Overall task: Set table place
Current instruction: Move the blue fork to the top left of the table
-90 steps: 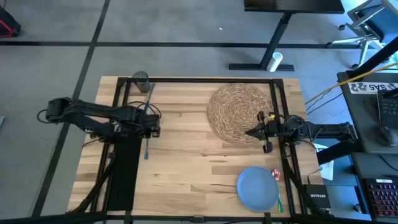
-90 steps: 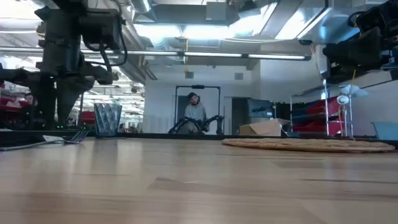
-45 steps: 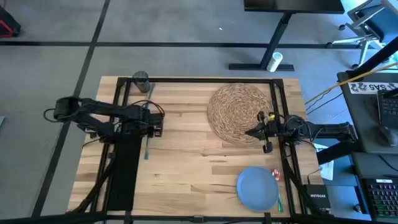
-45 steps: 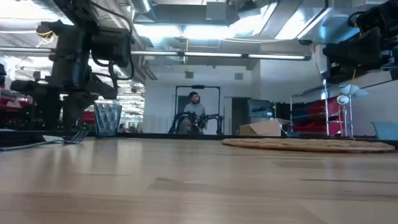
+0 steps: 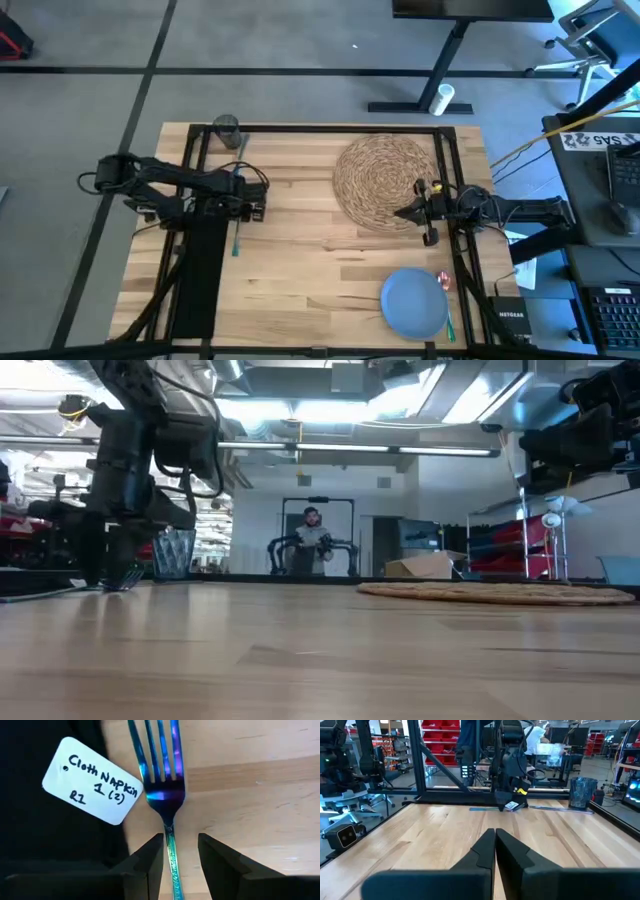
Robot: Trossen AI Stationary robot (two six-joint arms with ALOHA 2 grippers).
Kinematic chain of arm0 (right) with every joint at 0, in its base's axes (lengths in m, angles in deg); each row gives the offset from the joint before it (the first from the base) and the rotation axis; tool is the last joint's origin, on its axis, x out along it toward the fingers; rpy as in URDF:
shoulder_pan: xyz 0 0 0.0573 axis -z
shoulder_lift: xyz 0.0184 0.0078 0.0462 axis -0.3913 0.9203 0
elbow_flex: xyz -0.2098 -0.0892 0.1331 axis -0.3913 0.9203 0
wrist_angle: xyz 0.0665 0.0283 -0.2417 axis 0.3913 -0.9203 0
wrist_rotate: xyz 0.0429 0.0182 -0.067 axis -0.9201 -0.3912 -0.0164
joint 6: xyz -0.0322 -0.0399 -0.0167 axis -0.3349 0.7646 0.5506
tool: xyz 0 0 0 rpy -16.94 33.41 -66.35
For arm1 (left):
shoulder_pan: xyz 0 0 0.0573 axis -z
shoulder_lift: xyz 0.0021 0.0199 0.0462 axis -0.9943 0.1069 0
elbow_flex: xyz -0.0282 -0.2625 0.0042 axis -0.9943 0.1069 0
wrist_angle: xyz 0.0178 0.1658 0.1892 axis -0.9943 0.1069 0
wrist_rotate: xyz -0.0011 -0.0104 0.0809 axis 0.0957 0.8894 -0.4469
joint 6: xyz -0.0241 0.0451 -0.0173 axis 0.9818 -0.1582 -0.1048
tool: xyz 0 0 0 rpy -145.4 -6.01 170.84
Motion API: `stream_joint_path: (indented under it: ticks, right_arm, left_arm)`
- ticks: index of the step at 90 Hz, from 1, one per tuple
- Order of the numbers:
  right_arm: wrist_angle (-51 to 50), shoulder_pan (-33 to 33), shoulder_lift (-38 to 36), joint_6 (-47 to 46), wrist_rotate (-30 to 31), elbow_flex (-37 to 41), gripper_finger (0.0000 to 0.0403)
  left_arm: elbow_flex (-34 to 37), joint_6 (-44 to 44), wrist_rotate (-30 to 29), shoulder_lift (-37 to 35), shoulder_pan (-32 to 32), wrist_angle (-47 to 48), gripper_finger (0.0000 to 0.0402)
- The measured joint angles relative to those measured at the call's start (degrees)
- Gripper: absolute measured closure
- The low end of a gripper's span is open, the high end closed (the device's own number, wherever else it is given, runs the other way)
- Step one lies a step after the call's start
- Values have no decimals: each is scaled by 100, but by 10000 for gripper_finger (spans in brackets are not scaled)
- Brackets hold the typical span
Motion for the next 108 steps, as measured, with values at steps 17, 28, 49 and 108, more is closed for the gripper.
stream_joint_path:
  ticks: [17,28,49,108]
  right_arm:
    - [-1,0,-1,0,0,0,402]
    - [0,0,-1,0,0,0,402]
    - [0,0,-1,1,0,0,402]
    - [-2,0,0,0,0,0,402]
  left_arm:
    - [0,-2,-17,0,0,30,295]
    - [0,-129,-17,0,0,3,295]
    - [77,-136,-56,0,0,-75,295]
    - [300,-191,141,-32,0,-507,375]
